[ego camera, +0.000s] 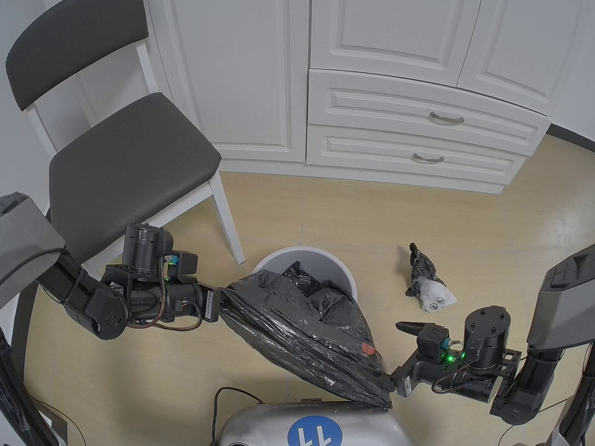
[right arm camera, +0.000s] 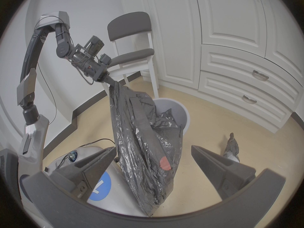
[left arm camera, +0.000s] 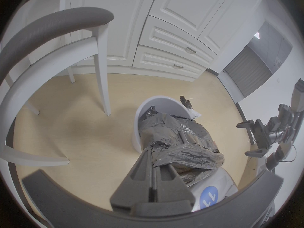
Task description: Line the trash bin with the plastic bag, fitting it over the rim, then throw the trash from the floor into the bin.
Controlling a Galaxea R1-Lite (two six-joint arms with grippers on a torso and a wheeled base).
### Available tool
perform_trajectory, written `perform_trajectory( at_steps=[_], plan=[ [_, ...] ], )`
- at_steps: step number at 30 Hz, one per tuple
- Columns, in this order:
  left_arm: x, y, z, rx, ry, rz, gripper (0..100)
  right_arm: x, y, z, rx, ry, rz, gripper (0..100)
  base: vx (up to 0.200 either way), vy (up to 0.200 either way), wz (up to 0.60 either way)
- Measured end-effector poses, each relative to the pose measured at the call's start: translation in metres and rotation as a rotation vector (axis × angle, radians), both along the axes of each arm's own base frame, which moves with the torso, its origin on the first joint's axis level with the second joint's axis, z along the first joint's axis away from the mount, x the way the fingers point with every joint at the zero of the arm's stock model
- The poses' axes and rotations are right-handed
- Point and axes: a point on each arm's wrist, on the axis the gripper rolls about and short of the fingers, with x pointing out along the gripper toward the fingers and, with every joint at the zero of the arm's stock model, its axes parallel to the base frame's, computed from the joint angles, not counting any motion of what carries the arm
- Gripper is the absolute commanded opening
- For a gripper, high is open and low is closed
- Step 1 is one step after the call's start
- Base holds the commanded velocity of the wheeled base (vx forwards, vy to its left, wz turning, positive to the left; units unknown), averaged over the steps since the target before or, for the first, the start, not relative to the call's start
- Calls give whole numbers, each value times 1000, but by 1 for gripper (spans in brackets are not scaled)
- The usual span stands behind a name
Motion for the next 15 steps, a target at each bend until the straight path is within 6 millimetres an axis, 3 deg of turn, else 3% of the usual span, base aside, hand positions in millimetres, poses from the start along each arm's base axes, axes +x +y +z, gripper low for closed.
perform_trajectory(
  at_steps=[9,15],
  plan=[
    [31,9,-40,13,-31,35,0,0,17,-9,38,45,-30,100,0,0,0],
    [40,11,-59,5,-30,54,0,-1,42,-14,107,69,-61,100,0,0,0]
  ],
)
